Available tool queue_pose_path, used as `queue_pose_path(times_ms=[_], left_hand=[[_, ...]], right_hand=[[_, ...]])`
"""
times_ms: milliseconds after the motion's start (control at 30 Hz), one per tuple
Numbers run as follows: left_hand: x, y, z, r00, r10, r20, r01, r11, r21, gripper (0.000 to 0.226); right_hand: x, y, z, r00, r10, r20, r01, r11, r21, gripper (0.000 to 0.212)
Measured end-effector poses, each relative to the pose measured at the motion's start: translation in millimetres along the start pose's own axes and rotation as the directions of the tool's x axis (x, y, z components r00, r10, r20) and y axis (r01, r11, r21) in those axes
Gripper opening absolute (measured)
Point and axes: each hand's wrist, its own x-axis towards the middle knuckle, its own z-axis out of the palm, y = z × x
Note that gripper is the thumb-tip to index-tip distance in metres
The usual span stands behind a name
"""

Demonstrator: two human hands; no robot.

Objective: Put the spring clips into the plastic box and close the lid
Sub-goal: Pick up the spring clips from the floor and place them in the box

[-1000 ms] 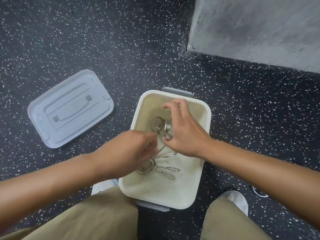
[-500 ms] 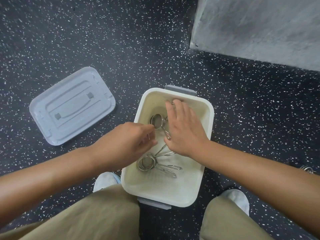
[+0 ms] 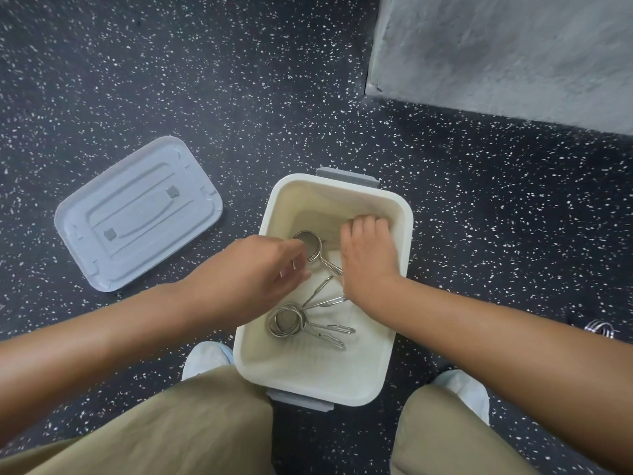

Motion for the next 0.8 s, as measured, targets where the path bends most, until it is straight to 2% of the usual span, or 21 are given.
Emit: queue_pose_path(times_ms=[100, 167, 300, 467, 633, 800], left_hand=[[3, 5, -3, 1.0, 0.017, -0.01, -0.017, 1.0, 0.017, 0.026], [6, 8, -7, 1.0, 0.023, -0.013, -0.023, 0.999, 0.022, 0.031], [15, 19, -15, 0.998, 0.056, -0.007, -0.055, 0.995, 0.083, 0.03], [29, 37, -30, 0.991, 0.12, 0.054, -0.128, 0.973, 0.193, 0.039], [49, 63, -40, 0.971, 0.173, 0.163, -0.222, 0.906, 0.36, 0.027], [73, 101, -46, 0.933, 0.217, 0.287, -0.331, 0.828, 0.453, 0.026]], right_hand=[[0, 2, 4, 1.0, 0.006, 0.002, -0.006, 1.0, -0.007, 0.09], [-4, 4, 3, 1.0, -0.003, -0.007, 0.003, 1.0, -0.004, 0.094], [-24, 19, -8, 0.993, -0.047, -0.109, 0.059, 0.991, 0.117, 0.079], [-53, 55, -15, 0.939, -0.094, -0.332, 0.195, 0.938, 0.287, 0.037], [-81, 91, -1, 0.936, 0.005, -0.352, 0.147, 0.903, 0.403, 0.048], [-102, 115, 30, 0.932, 0.144, -0.334, 0.068, 0.833, 0.55, 0.05]])
